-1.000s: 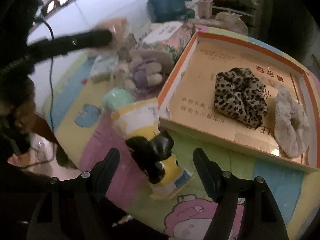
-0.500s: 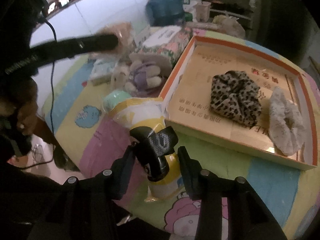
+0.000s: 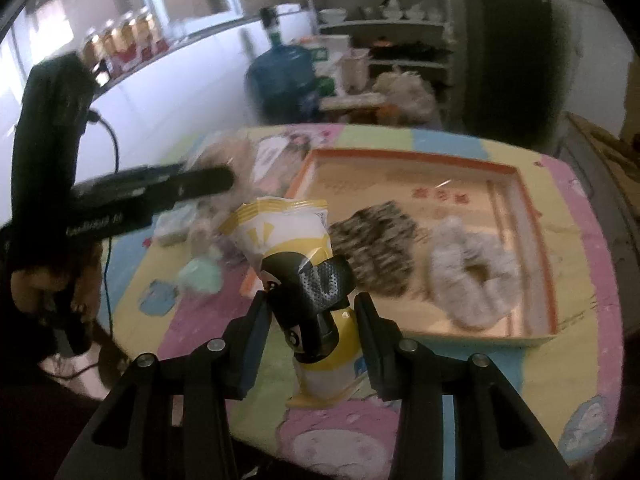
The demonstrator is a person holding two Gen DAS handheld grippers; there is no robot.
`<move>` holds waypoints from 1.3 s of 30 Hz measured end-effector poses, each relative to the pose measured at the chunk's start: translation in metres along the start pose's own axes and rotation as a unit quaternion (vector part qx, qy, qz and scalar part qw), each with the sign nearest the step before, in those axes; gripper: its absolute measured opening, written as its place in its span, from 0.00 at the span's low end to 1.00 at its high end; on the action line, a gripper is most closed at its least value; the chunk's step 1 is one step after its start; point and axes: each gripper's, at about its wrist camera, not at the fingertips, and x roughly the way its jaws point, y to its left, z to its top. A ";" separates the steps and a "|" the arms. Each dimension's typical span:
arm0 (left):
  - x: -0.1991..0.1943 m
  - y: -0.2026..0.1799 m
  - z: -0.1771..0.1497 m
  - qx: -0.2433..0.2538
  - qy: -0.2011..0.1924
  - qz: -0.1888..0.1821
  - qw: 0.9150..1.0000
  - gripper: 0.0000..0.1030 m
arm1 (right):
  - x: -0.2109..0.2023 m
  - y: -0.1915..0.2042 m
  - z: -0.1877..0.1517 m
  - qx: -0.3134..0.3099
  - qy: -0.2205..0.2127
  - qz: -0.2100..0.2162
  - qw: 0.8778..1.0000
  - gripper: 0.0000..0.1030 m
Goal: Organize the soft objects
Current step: 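Carry the clear bag and the yellow pouch toward the wooden box with both grippers, then lower the clear bag and yellow pouch into the box and open both grippers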
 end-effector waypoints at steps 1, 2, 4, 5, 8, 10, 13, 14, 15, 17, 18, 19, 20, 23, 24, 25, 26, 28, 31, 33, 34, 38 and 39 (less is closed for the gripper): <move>0.003 -0.003 0.002 0.001 0.000 0.001 1.000 0.43 | -0.001 -0.005 0.003 0.003 -0.003 -0.005 1.000 0.43; 0.006 -0.005 0.004 0.001 0.000 0.002 1.000 0.43 | -0.001 -0.011 0.006 0.007 -0.006 -0.011 1.000 0.43; 0.013 -0.011 0.009 0.003 -0.001 0.005 1.000 0.43 | 0.001 -0.021 0.011 0.015 -0.011 -0.024 1.000 0.43; 0.016 -0.014 0.011 0.004 -0.001 0.007 1.000 0.43 | 0.002 -0.027 0.013 0.020 -0.012 -0.030 0.999 0.43; 0.027 -0.022 0.018 0.004 0.000 0.012 1.000 0.43 | 0.003 -0.046 0.019 0.034 -0.016 -0.040 0.998 0.43; 0.035 -0.026 0.023 0.003 0.001 0.015 1.000 0.43 | 0.006 -0.057 0.024 0.038 -0.017 -0.046 0.998 0.43; 0.048 -0.033 0.030 0.001 0.005 0.021 1.000 0.43 | 0.012 -0.072 0.032 0.043 -0.011 -0.057 0.997 0.43; 0.052 -0.035 0.033 0.001 0.006 0.023 1.000 0.43 | 0.015 -0.077 0.035 0.046 -0.007 -0.062 0.997 0.43; 0.057 -0.038 0.036 -0.001 0.008 0.026 1.000 0.43 | 0.019 -0.084 0.037 0.051 -0.001 -0.069 0.996 0.43; 0.066 -0.042 0.040 -0.003 0.010 0.028 1.000 0.43 | 0.024 -0.096 0.041 0.058 0.006 -0.072 0.996 0.43; 0.073 -0.045 0.043 -0.004 0.013 0.031 0.999 0.43 | 0.027 -0.101 0.043 0.061 0.008 -0.072 0.995 0.43; 0.077 -0.046 0.046 -0.005 0.014 0.032 0.999 0.43 | 0.029 -0.106 0.045 0.063 0.010 -0.072 0.995 0.43; 0.083 -0.048 0.048 -0.006 0.017 0.035 0.999 0.43 | 0.032 -0.111 0.047 0.062 0.011 -0.073 0.995 0.43; 0.101 -0.050 0.055 -0.015 0.024 0.040 0.999 0.43 | 0.040 -0.121 0.054 0.059 0.016 -0.074 0.995 0.43; 0.107 -0.050 0.056 -0.018 0.027 0.042 0.999 0.43 | 0.043 -0.125 0.056 0.058 0.017 -0.074 0.995 0.43; 0.112 -0.049 0.057 -0.022 0.030 0.044 0.998 0.43 | 0.047 -0.130 0.059 0.057 0.019 -0.074 0.995 0.43; 0.119 -0.049 0.058 -0.027 0.034 0.046 0.998 0.43 | 0.050 -0.133 0.061 0.057 0.021 -0.075 0.995 0.43; 0.129 -0.047 0.060 -0.033 0.039 0.050 0.997 0.43 | 0.057 -0.140 0.066 0.059 0.026 -0.076 0.995 0.43; 0.143 -0.044 0.060 -0.043 0.049 0.057 0.996 0.43 | 0.067 -0.146 0.071 0.061 0.031 -0.073 0.995 0.43; 0.151 -0.042 0.060 -0.048 0.055 0.060 0.996 0.43 | 0.074 -0.149 0.074 0.058 0.035 -0.070 0.995 0.43; 0.155 -0.041 0.060 -0.052 0.060 0.060 0.995 0.43 | 0.076 -0.150 0.076 0.057 0.037 -0.069 0.995 0.43; 0.168 -0.038 0.057 -0.059 0.073 0.060 0.994 0.43 | 0.089 -0.151 0.080 0.048 0.046 -0.071 0.995 0.43; 0.170 -0.038 0.056 -0.060 0.076 0.059 0.994 0.43 | 0.092 -0.152 0.080 0.048 0.050 -0.071 0.995 0.43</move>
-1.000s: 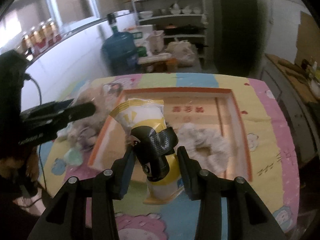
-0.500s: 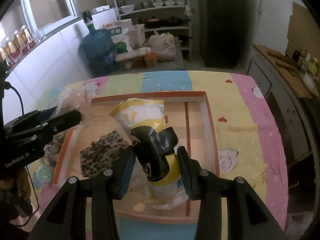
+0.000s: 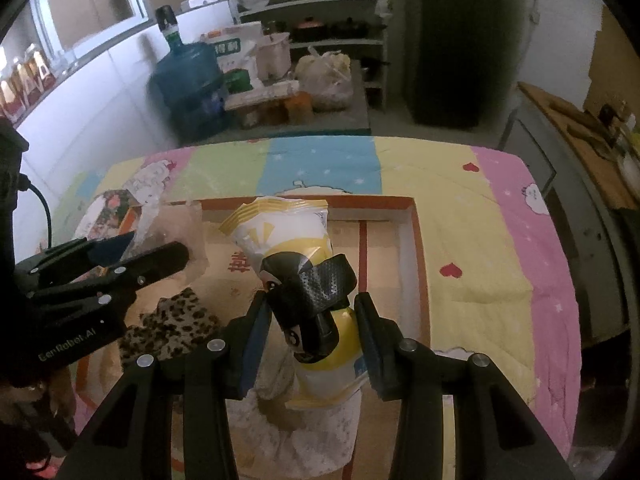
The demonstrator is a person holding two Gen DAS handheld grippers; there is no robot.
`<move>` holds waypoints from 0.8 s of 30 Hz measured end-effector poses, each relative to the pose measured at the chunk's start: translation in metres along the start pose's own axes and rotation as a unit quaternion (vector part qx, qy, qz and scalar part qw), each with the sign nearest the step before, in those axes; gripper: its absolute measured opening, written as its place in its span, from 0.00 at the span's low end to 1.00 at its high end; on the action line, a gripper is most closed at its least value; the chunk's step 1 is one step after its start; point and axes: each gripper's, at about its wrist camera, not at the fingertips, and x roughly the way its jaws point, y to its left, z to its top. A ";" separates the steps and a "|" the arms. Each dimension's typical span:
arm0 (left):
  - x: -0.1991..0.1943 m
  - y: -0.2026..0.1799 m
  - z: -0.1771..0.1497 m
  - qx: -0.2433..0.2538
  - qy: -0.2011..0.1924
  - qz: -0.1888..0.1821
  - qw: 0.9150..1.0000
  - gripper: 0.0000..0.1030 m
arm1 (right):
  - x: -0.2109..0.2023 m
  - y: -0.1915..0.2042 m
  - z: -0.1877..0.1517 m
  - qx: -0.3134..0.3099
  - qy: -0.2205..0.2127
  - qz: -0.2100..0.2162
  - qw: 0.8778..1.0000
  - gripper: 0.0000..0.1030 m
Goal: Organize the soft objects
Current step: 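Lower the clear bag and yellow pouch into the box and open both grippers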
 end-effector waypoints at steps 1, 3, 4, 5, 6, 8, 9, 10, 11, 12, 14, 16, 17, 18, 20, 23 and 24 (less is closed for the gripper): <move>0.003 0.000 -0.001 -0.001 0.003 -0.001 1.000 0.43 | 0.002 0.000 0.001 0.000 0.003 -0.001 1.000 0.43; 0.009 0.000 -0.002 -0.002 0.011 -0.001 1.000 0.43 | 0.008 0.000 0.002 -0.002 0.009 -0.006 1.000 0.43; 0.011 0.000 -0.003 -0.002 0.013 -0.002 1.000 0.43 | 0.010 -0.001 0.002 -0.002 0.011 -0.006 1.000 0.43; 0.014 0.000 -0.004 -0.003 0.017 -0.003 1.000 0.43 | 0.012 -0.001 0.002 -0.002 0.013 -0.005 1.000 0.43; 0.016 0.000 -0.005 -0.003 0.019 -0.003 1.000 0.43 | 0.014 -0.001 0.002 -0.001 0.016 -0.005 1.000 0.43; 0.020 0.000 -0.007 0.000 0.022 -0.003 1.000 0.43 | 0.018 -0.001 0.002 -0.001 0.020 -0.005 1.000 0.40; 0.022 -0.001 -0.008 0.001 0.023 -0.003 1.000 0.43 | 0.019 -0.001 0.001 -0.001 0.021 -0.005 1.000 0.39; 0.024 -0.001 -0.009 0.003 0.026 -0.003 1.000 0.43 | 0.020 0.000 0.001 -0.002 0.021 -0.004 1.000 0.38; 0.025 -0.001 -0.011 0.004 0.026 -0.002 1.000 0.44 | 0.020 0.000 0.000 -0.003 0.020 -0.005 1.000 0.38; 0.025 -0.001 -0.011 0.005 0.024 -0.003 1.000 0.44 | 0.021 0.001 0.000 -0.006 0.019 -0.006 1.000 0.38; 0.026 0.000 -0.010 0.005 0.024 -0.005 1.000 0.44 | 0.021 0.000 -0.002 -0.005 0.019 -0.004 1.000 0.38; 0.027 0.001 -0.010 0.003 0.025 -0.012 1.000 0.45 | 0.021 0.000 -0.002 -0.006 0.019 -0.004 1.000 0.38; 0.027 0.002 -0.010 0.001 0.025 -0.016 1.000 0.45 | 0.021 0.001 -0.002 -0.006 0.018 -0.004 1.000 0.38; 0.027 0.004 -0.010 -0.003 0.026 -0.020 0.999 0.45 | 0.022 0.001 -0.002 -0.006 0.018 -0.003 1.000 0.38; 0.028 0.008 -0.011 -0.012 0.034 -0.028 0.999 0.48 | 0.022 0.001 -0.003 -0.006 0.016 -0.002 1.000 0.38; 0.022 0.010 -0.013 -0.017 0.022 -0.031 0.999 0.66 | 0.019 0.002 -0.004 -0.001 0.009 0.004 1.000 0.38; 0.018 0.009 -0.014 -0.018 0.011 -0.033 0.999 0.75 | 0.017 0.002 -0.004 0.000 0.005 0.005 1.000 0.38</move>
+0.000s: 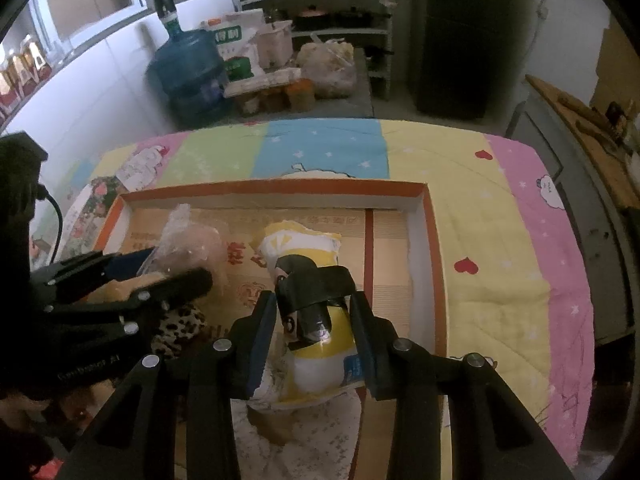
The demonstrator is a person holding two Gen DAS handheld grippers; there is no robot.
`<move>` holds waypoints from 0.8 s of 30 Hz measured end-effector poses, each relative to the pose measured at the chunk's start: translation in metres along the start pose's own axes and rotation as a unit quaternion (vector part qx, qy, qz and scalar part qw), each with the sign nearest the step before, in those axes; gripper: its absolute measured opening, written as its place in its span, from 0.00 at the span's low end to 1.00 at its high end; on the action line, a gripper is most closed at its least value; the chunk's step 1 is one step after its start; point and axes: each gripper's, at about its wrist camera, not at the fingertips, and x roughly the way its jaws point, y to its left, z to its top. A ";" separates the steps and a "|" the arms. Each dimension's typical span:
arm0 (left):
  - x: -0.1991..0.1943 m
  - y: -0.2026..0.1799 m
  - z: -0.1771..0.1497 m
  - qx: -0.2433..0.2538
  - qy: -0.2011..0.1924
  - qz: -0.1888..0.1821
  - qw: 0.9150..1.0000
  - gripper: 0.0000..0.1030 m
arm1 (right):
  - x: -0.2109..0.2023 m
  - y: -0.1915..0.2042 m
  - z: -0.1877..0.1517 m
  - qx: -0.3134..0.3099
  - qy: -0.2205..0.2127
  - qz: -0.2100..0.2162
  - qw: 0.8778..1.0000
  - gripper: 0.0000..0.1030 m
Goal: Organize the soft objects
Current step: 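Lower the clear bag and yellow pouch into the box and open both grippers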
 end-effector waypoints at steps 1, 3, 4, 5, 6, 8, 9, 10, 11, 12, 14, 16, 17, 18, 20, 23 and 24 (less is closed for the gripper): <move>-0.003 0.000 0.000 0.000 -0.008 0.000 1.000 0.81 | -0.003 0.000 0.000 0.000 -0.004 0.000 1.000 0.39; -0.011 -0.002 0.001 0.000 -0.022 0.001 1.000 0.83 | -0.007 0.000 0.000 0.003 -0.010 0.000 1.000 0.44; -0.013 -0.003 0.002 0.000 -0.025 0.001 1.000 0.83 | -0.011 0.000 0.000 0.006 -0.014 0.000 1.000 0.47; -0.017 -0.004 0.003 0.001 -0.028 -0.001 1.000 0.83 | -0.013 0.000 0.000 0.009 -0.017 0.001 1.000 0.48; -0.020 -0.004 0.003 0.002 -0.030 -0.001 1.000 0.83 | -0.016 0.000 0.000 0.013 -0.021 0.001 1.000 0.49; -0.027 -0.006 0.004 0.006 -0.036 0.000 0.999 0.83 | -0.023 -0.002 -0.001 0.021 -0.030 0.000 0.999 0.52; -0.031 -0.007 0.004 0.009 -0.039 0.000 0.999 0.83 | -0.027 -0.003 -0.002 0.027 -0.036 0.000 0.999 0.55; -0.034 -0.008 0.004 0.012 -0.042 0.000 0.999 0.84 | -0.030 -0.003 -0.003 0.032 -0.039 0.001 0.999 0.57; -0.037 -0.010 0.003 0.015 -0.045 0.000 0.999 0.84 | -0.034 -0.005 -0.004 0.038 -0.043 0.002 0.998 0.57; -0.042 -0.011 0.002 0.019 -0.047 0.004 0.999 0.84 | -0.036 -0.006 -0.005 0.044 -0.046 0.001 0.998 0.58; -0.050 -0.012 0.001 0.024 -0.050 0.013 0.998 0.84 | -0.043 -0.007 -0.009 0.055 -0.051 -0.003 0.997 0.62; -0.056 -0.011 0.000 0.027 -0.052 0.016 0.998 0.84 | -0.047 -0.007 -0.012 0.064 -0.055 -0.005 0.996 0.64; -0.061 -0.011 -0.001 0.030 -0.053 0.019 0.998 0.84 | -0.050 -0.006 -0.014 0.070 -0.056 -0.005 0.996 0.64; -0.065 -0.010 -0.002 0.034 -0.053 0.022 0.998 0.84 | -0.051 -0.005 -0.015 0.073 -0.057 -0.005 0.996 0.65; -0.073 -0.008 -0.004 0.041 -0.057 0.032 0.997 0.84 | -0.054 -0.002 -0.017 0.080 -0.059 -0.007 0.995 0.65; -0.091 -0.003 -0.008 0.052 -0.068 0.056 0.995 0.83 | -0.059 0.008 -0.020 0.089 -0.066 -0.007 0.994 0.66; -0.097 -0.001 -0.010 0.054 -0.074 0.062 0.994 0.83 | -0.061 0.011 -0.021 0.092 -0.069 -0.006 0.993 0.66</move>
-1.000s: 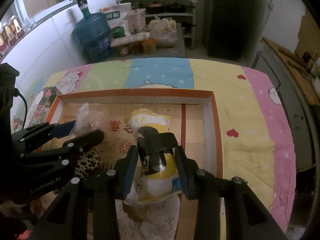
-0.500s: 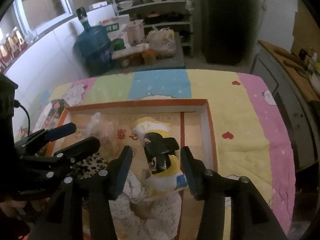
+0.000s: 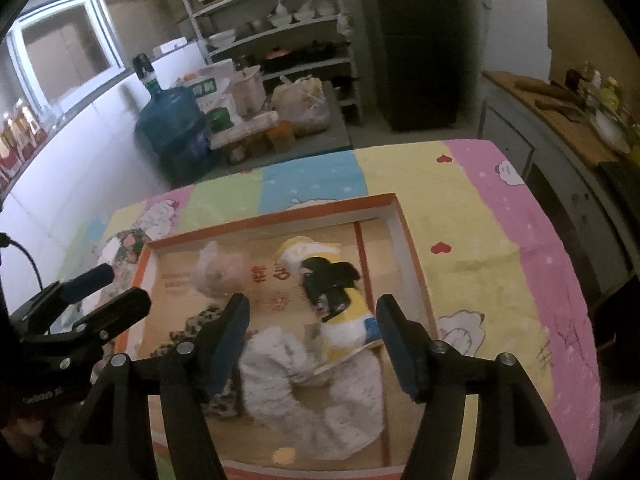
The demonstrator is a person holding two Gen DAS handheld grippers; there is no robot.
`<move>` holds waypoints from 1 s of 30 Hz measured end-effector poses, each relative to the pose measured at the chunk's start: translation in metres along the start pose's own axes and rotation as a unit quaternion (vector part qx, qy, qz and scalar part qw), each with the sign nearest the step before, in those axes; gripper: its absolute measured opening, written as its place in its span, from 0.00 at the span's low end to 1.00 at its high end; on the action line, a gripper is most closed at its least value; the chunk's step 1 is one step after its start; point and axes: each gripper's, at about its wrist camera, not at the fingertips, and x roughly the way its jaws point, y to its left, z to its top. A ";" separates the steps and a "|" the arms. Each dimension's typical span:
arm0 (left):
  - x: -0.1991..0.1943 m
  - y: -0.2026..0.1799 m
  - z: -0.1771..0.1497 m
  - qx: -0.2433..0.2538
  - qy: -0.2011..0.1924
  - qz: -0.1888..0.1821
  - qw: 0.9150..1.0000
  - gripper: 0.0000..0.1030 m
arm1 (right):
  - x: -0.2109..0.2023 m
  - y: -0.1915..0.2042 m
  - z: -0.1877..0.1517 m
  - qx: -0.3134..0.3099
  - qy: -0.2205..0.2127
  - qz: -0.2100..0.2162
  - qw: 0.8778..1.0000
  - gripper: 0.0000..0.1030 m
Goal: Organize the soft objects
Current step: 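Lower the clear bag and yellow pouch into the box and open both grippers, then move both open grippers back over the remaining table items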
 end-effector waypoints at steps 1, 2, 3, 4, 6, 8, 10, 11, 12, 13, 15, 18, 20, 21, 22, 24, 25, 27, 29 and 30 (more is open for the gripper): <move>-0.007 0.003 -0.001 0.001 -0.009 0.006 1.000 0.82 | -0.002 0.004 -0.001 0.003 -0.003 0.002 1.000 0.66; -0.012 0.006 -0.002 0.002 -0.015 0.008 1.000 0.81 | -0.004 0.009 -0.002 0.006 -0.006 0.003 1.000 0.66; -0.019 0.010 -0.003 0.002 -0.023 0.010 1.000 0.80 | -0.006 0.013 -0.001 0.007 -0.009 0.003 1.000 0.66; -0.024 0.013 -0.004 0.001 -0.027 0.010 1.000 0.80 | -0.008 0.019 -0.002 0.007 -0.012 0.004 1.000 0.66; -0.033 0.022 -0.006 -0.002 -0.034 0.007 0.999 0.80 | -0.011 0.030 -0.004 0.008 -0.018 0.004 1.000 0.66; -0.041 0.031 -0.008 -0.008 -0.037 0.001 0.999 0.80 | -0.013 0.038 -0.005 0.009 -0.020 0.005 1.000 0.66; -0.047 0.039 -0.011 -0.012 -0.038 0.002 0.999 0.79 | -0.014 0.047 -0.007 0.011 -0.021 0.003 1.000 0.66; -0.050 0.044 -0.013 -0.013 -0.039 0.004 0.999 0.79 | -0.015 0.051 -0.008 0.013 -0.021 0.003 1.000 0.66; -0.053 0.047 -0.014 -0.014 -0.039 0.005 0.999 0.79 | -0.015 0.055 -0.008 0.013 -0.021 0.004 1.000 0.66; -0.056 0.052 -0.016 -0.016 -0.040 0.005 0.999 0.79 | -0.015 0.060 -0.009 0.013 -0.022 0.003 1.000 0.66; -0.061 0.062 -0.019 -0.020 -0.041 0.006 0.999 0.79 | -0.016 0.069 -0.012 0.012 -0.022 0.003 1.000 0.66; -0.070 0.072 -0.024 -0.025 -0.044 0.010 0.999 0.79 | -0.018 0.084 -0.017 0.011 -0.023 0.003 1.000 0.66; -0.076 0.080 -0.028 -0.026 -0.047 0.010 0.998 0.79 | -0.020 0.092 -0.021 0.010 -0.023 0.004 1.000 0.66; -0.080 0.084 -0.030 -0.027 -0.048 0.010 0.998 0.79 | -0.021 0.098 -0.024 0.010 -0.024 0.004 1.000 0.66; -0.082 0.087 -0.031 -0.028 -0.048 0.011 0.998 0.79 | -0.022 0.102 -0.025 0.009 -0.024 0.004 1.000 0.66; -0.089 0.095 -0.035 -0.030 -0.051 0.012 0.998 0.79 | -0.024 0.110 -0.030 0.008 -0.025 0.004 1.000 0.66; -0.091 0.099 -0.037 -0.032 -0.051 0.013 0.998 0.79 | -0.025 0.115 -0.032 0.007 -0.025 0.004 1.000 0.66; -0.097 0.107 -0.041 -0.036 -0.053 0.014 0.998 0.79 | -0.027 0.124 -0.035 0.005 -0.026 0.004 1.000 0.66; -0.104 0.115 -0.046 -0.040 -0.055 0.014 0.998 0.79 | -0.029 0.133 -0.039 0.003 -0.027 0.004 1.000 0.66; -0.107 0.118 -0.048 -0.041 -0.056 0.014 0.997 0.79 | -0.030 0.138 -0.041 0.002 -0.028 0.005 1.000 0.66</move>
